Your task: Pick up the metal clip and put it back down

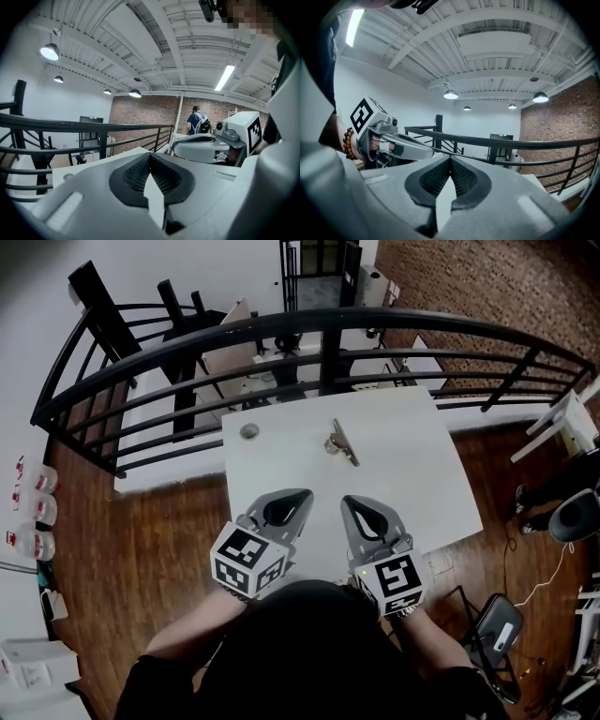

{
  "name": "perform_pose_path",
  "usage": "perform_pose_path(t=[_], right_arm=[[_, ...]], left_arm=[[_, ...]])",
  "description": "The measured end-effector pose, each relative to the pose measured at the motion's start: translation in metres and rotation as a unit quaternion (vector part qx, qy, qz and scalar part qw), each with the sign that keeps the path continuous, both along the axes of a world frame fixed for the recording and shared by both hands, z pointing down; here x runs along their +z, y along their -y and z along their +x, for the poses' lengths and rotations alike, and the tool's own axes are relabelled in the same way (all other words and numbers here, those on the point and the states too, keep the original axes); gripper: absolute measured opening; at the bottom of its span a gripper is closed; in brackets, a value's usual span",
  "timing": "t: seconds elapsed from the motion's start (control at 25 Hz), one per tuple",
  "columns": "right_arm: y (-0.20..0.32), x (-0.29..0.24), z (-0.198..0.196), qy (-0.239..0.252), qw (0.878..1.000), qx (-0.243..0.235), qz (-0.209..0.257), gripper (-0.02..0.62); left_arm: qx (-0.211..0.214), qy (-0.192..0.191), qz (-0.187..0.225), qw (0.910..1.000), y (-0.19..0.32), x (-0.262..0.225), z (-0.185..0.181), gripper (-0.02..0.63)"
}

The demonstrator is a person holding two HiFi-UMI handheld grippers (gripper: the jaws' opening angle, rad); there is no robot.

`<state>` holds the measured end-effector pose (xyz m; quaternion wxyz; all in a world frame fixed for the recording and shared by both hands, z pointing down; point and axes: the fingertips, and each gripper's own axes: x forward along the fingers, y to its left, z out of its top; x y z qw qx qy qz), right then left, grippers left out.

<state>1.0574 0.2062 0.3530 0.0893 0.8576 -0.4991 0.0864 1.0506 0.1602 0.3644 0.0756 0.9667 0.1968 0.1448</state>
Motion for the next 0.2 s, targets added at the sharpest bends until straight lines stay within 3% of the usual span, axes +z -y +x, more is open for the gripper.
perform_pose_path(t=[0.2], right_arm=[[0.0035, -0.0009, 0.0003, -0.002, 1.0, 0.0, 0.0, -0.011]], left_arm=[[0.0, 0.0, 0.0, 1.0, 0.0029, 0.0003, 0.0, 0.017]])
